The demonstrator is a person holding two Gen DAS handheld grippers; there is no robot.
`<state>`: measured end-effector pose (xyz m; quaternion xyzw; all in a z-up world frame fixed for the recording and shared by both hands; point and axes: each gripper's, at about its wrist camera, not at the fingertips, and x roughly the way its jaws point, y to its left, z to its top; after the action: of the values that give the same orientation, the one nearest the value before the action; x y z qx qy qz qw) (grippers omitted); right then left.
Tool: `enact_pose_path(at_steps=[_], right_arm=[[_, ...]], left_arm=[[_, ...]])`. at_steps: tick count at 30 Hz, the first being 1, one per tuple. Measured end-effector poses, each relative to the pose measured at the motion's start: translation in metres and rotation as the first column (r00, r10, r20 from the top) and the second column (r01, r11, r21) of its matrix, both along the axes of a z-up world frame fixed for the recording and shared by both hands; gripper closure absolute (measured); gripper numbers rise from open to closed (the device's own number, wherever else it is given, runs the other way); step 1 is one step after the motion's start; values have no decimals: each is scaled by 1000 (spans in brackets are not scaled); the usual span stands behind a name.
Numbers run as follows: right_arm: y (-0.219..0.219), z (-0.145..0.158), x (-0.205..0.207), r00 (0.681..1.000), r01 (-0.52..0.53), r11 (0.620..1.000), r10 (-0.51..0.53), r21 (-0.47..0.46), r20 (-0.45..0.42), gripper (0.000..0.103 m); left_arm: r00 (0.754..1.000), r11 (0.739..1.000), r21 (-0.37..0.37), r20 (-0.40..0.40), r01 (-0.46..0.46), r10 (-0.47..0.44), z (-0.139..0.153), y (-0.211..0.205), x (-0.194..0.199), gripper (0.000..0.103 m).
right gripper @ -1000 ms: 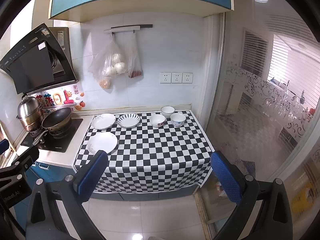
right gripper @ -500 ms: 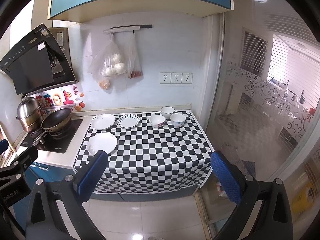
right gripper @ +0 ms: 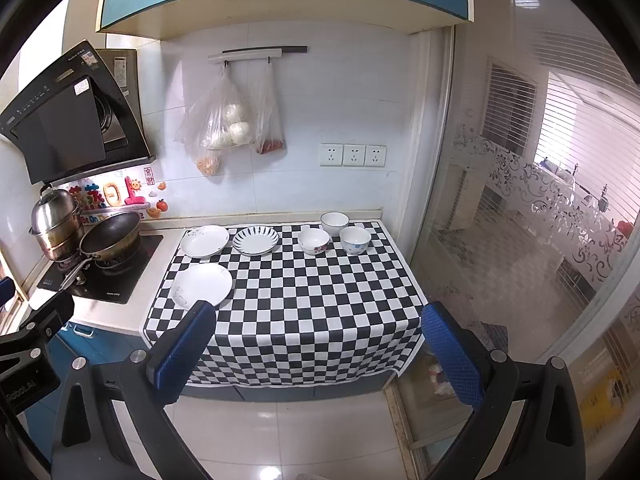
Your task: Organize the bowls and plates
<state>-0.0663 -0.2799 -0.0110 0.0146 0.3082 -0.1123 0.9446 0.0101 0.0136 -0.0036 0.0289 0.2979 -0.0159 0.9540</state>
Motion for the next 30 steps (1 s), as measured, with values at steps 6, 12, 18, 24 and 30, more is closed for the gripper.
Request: enact_pose_path(at_steps=[6,12,18,24,30], right_arm=[[1,0,1,1000,-3,1000,3,1,-2,0],[1,1,3,1000,3,1000,-3,0,-2,0],[3,-1,5,1000,9,1000,-9,2,-1,0],[12,-9,23,999,42,999,-41,-25,24,0],[23,-31,64,999,39,999,-39,-13,11,0]], left_arm=[[1000,1000,2,1,-4,4,-2,1,3,0],[1000,1000,0,-4,-5,5,-5,3,4,0],[1000,1000,3,-1,-12,12,-7,4,6,0],[999,999,24,2,-41,41,-22,17,27,0],[997,997,40,-8,-70,70,-42,37,63,0]])
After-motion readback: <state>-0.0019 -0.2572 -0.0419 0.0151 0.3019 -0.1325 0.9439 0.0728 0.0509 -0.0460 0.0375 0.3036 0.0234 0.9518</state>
